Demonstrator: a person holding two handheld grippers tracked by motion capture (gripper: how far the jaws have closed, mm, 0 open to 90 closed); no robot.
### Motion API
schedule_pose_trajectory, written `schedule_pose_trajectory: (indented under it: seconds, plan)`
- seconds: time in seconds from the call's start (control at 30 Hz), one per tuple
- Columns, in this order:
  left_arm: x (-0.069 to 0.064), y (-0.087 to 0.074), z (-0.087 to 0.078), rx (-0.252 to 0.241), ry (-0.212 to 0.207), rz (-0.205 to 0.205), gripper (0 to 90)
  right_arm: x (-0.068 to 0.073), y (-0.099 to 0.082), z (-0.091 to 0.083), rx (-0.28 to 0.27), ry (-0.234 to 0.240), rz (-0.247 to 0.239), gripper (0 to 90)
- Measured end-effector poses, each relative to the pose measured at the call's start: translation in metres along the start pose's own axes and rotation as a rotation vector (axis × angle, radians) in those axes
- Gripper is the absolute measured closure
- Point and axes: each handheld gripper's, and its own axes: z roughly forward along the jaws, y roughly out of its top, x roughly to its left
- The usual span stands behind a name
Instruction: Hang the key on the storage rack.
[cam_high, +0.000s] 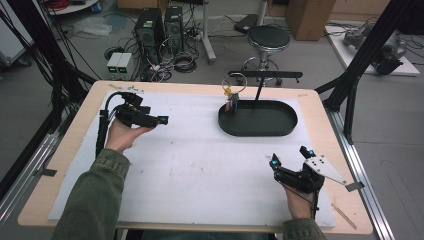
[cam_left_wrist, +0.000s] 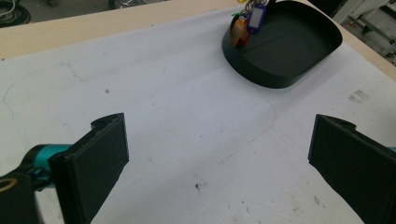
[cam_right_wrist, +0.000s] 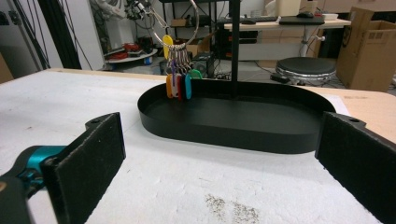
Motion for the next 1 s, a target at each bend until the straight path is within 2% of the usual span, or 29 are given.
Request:
schedule_pose_trajectory:
  seconds: [0.1,0.13,0.2,0.23,0.27,0.3,0.5,0.57,0.73,0.83,0.87,0.9,1.0]
  plan:
    - [0.003,-0.007,-0.004,-0.003,0.008,-0.014,5.5,0.0,0.0,0.0,-0.001,0.0,0.004,0.6]
    - [0.006,-0.014,-0.008,-0.018,0.015,-0.034,5.5,-0.001,0.0,0.0,-0.005,0.0,-0.003,0.5]
    - [0.01,-0.021,-0.011,-0.025,0.02,-0.045,5.5,0.0,0.0,0.0,-0.003,0.001,-0.003,0.5]
    - [0.01,-0.021,-0.011,-0.025,0.02,-0.045,5.5,0.0,0.0,0.0,-0.002,0.001,-0.002,0.5]
    - [0.012,-0.027,-0.014,-0.011,0.051,-0.037,5.5,0.0,0.0,0.0,-0.002,0.001,-0.001,0.5]
    - [0.013,-0.03,-0.016,-0.008,0.062,-0.038,5.5,0.0,0.0,0.0,-0.004,0.001,-0.004,0.5]
    - [0.015,-0.045,-0.028,-0.015,0.096,-0.052,5.5,0.001,0.0,0.0,-0.002,0.001,0.0,0.5]
    - [0.013,-0.05,-0.032,-0.018,0.116,-0.035,5.5,0.001,0.0,-0.001,-0.004,0.0,-0.002,0.6]
    - [0.009,-0.066,-0.043,-0.018,0.152,-0.024,5.5,0.0,0.0,-0.001,-0.007,0.0,-0.006,0.5]
    - [0.008,-0.073,-0.048,-0.031,0.162,-0.031,5.5,0.001,0.0,-0.001,-0.002,0.001,0.0,0.5]
    - [0.009,-0.077,-0.051,-0.038,0.173,-0.03,5.5,0.001,0.0,-0.001,-0.004,0.0,-0.003,0.5]
    - [0.01,-0.085,-0.058,-0.076,0.197,-0.025,5.5,0.001,0.0,-0.001,-0.004,0.0,-0.003,0.5]
    - [0.012,-0.097,-0.066,-0.097,0.234,-0.034,5.5,0.001,0.0,-0.001,-0.004,0.0,-0.004,0.6]
